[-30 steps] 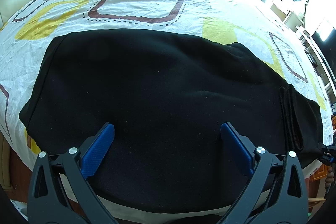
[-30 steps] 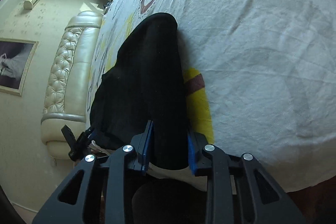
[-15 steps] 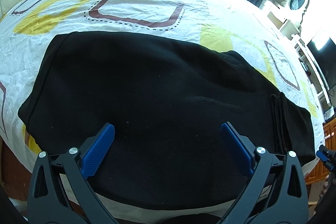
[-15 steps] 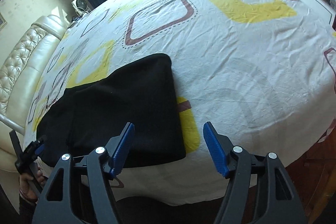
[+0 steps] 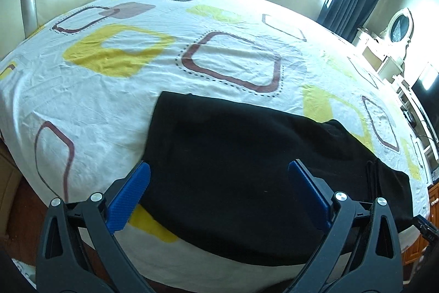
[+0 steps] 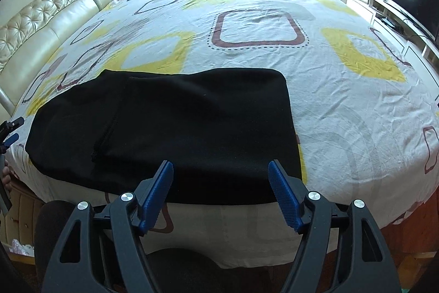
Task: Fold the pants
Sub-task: 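Release the pants and withdraw both grippers above the folded pants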
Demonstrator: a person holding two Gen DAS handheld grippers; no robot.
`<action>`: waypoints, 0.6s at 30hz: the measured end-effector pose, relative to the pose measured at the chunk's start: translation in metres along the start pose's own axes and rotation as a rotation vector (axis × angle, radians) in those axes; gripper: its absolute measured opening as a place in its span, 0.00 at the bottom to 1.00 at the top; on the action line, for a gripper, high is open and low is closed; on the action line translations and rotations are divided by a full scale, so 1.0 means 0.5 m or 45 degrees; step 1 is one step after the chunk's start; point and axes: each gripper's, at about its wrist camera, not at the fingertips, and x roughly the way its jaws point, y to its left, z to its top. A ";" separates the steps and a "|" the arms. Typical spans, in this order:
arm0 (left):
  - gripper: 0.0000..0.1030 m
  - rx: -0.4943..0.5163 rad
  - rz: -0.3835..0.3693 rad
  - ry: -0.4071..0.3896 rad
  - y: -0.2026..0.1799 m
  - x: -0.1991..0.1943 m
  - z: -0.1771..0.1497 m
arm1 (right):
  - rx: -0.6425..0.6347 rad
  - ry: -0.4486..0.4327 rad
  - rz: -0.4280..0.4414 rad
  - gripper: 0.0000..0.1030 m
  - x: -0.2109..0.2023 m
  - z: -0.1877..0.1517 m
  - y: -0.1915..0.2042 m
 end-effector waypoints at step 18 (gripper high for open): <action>0.98 -0.149 -0.412 0.182 0.182 0.075 -0.007 | -0.087 -0.006 0.016 0.69 0.010 -0.011 0.044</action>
